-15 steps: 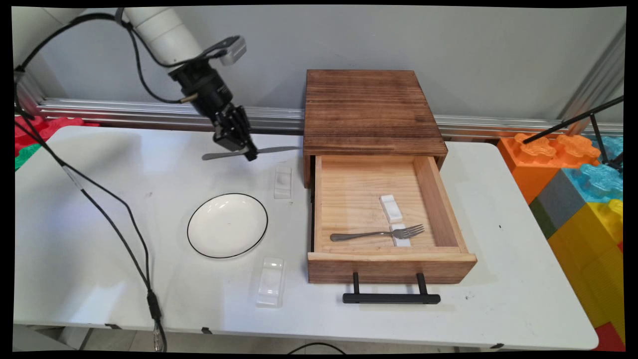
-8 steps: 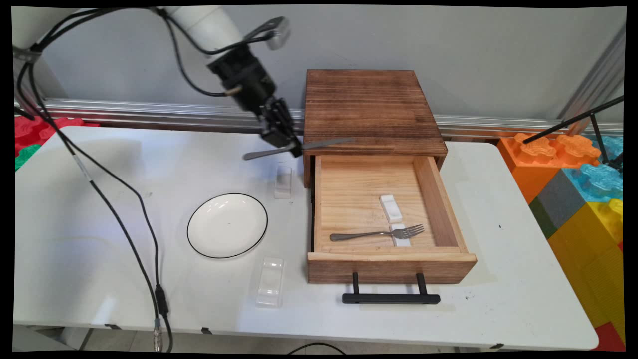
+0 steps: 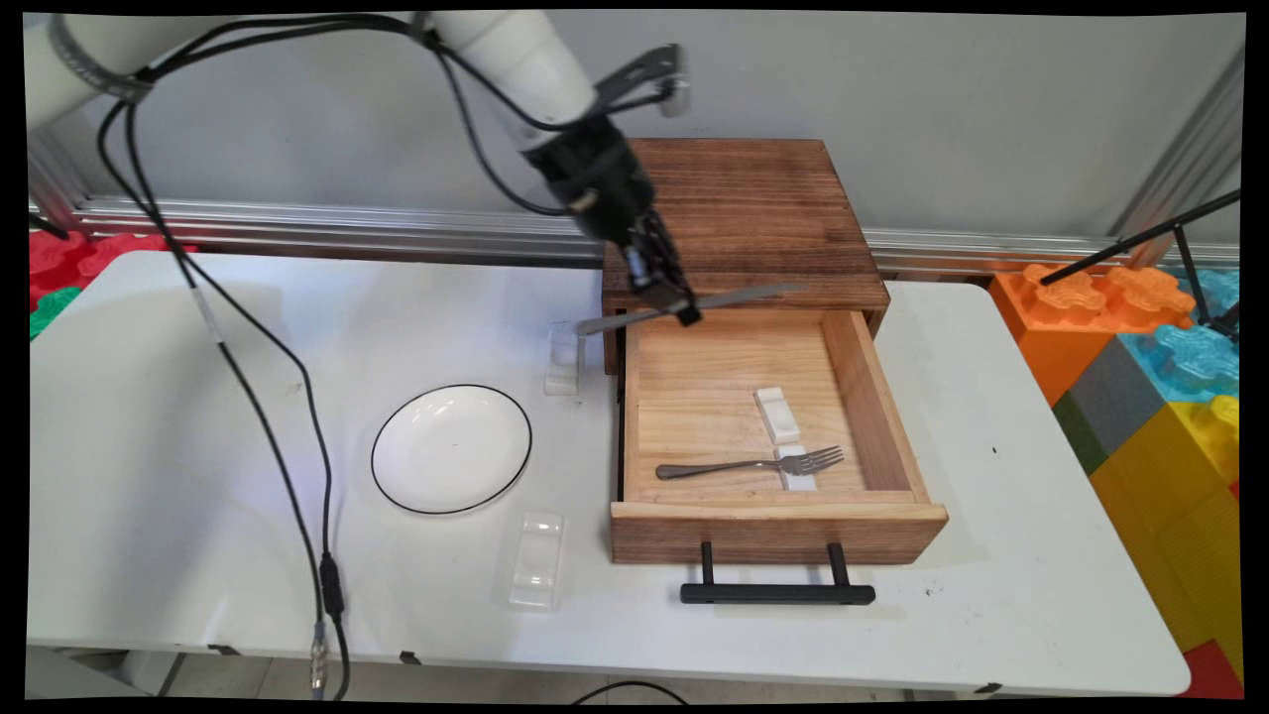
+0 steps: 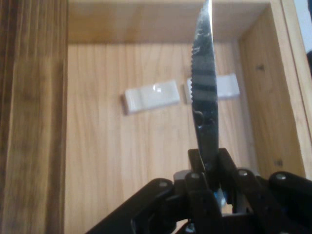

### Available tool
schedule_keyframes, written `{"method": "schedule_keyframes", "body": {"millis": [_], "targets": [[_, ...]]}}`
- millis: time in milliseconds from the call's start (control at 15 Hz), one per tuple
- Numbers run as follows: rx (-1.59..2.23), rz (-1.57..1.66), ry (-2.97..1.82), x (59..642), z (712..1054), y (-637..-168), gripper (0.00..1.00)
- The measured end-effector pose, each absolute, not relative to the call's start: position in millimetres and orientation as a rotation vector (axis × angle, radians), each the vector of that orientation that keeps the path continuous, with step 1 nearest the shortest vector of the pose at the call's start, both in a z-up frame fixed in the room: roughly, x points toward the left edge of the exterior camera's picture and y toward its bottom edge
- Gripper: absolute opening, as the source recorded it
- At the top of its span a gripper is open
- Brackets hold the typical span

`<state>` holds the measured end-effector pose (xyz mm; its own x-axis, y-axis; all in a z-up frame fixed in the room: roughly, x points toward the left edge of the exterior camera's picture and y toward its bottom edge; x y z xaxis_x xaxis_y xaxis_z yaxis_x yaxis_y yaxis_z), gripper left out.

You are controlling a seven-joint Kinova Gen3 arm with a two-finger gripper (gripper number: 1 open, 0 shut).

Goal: Place the picked object into the drawer

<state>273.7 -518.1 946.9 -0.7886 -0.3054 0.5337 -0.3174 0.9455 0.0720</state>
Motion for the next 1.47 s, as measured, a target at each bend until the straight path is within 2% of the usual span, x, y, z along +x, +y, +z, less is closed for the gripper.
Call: {"method": "schedule_keyframes", "body": {"millis": [333,733,1467], "targets": [[0.444,0.047,-2.535,228,929,-524,0.0],[0.465,0.079,-2.537,194,887,-534,0.0],[0.494,0.107,-2.546,181,829,-544,0.0]]}}
